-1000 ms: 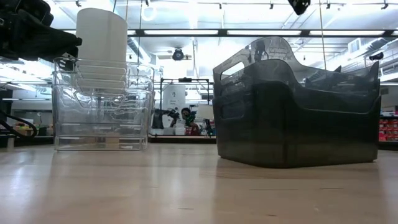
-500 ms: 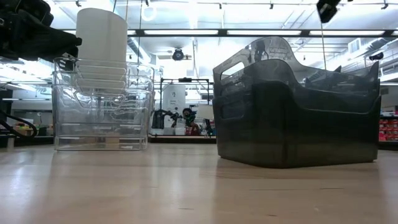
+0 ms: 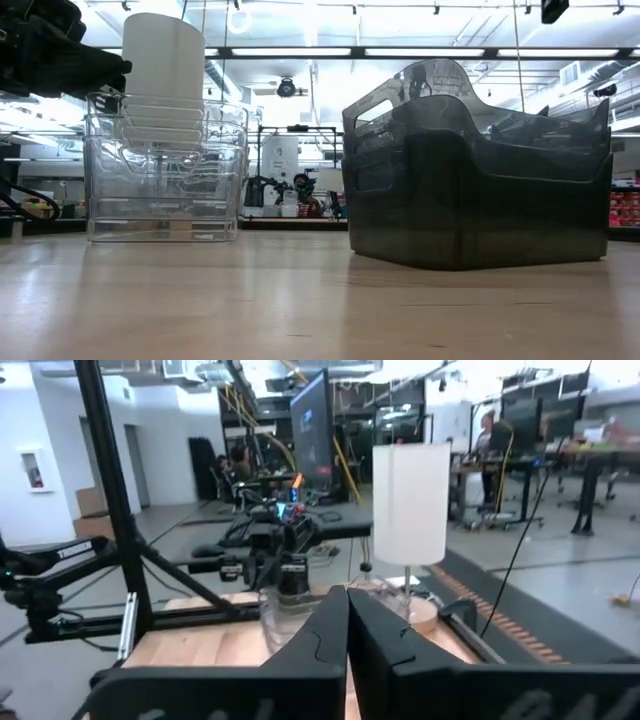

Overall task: Stack baskets by color
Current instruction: Return to Home Position

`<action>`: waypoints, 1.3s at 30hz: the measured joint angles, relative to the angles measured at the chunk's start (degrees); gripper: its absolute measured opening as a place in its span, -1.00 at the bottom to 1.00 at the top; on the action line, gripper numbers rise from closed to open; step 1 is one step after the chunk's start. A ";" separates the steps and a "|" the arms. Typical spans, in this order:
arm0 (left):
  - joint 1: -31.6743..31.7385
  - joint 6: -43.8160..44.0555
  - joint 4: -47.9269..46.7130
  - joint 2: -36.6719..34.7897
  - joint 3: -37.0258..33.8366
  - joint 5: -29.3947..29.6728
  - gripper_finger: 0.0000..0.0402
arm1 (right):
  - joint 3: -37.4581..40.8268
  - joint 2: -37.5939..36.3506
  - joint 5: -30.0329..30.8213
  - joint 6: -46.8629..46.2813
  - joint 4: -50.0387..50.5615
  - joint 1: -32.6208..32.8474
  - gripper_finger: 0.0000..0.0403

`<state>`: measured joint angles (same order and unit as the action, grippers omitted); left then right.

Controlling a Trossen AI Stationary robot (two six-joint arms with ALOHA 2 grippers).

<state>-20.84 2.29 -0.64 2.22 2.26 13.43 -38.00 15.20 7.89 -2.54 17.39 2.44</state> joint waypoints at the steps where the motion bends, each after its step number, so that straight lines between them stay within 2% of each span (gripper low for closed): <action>1: 0.00 0.02 0.00 0.02 0.00 0.00 -0.85 | 0.00 -0.54 0.04 0.74 0.02 0.00 -0.96; 11: -0.01 0.00 0.00 0.00 0.01 0.00 -0.82 | 0.00 -6.94 0.53 7.40 -8.87 0.00 -0.98; 15: -0.01 0.00 0.00 0.00 0.00 0.00 -0.81 | 0.00 -7.06 8.39 10.58 -14.67 0.00 -0.98; 17: -0.02 0.00 0.00 0.01 0.00 0.00 -0.82 | 0.00 -7.07 10.34 13.02 -17.13 0.00 -0.98; 23: -0.01 -0.01 0.00 0.00 0.01 0.00 -0.85 | -0.04 -10.19 2.92 16.53 -20.90 0.00 -0.98; 28: 0.00 0.00 0.00 0.02 0.01 0.00 -0.82 | 0.80 -14.61 2.74 15.48 -19.54 0.00 -0.98; 32: 0.00 0.00 0.00 0.02 0.02 0.00 -0.81 | 2.28 -14.81 2.92 15.47 -19.16 0.00 -0.98; 39: -0.01 0.00 0.00 0.02 0.01 0.00 -0.85 | 8.24 -14.84 2.51 17.00 -26.31 0.00 -0.98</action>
<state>-20.85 2.28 -0.64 2.24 2.27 13.43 -29.76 0.36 10.40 14.46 -8.93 2.44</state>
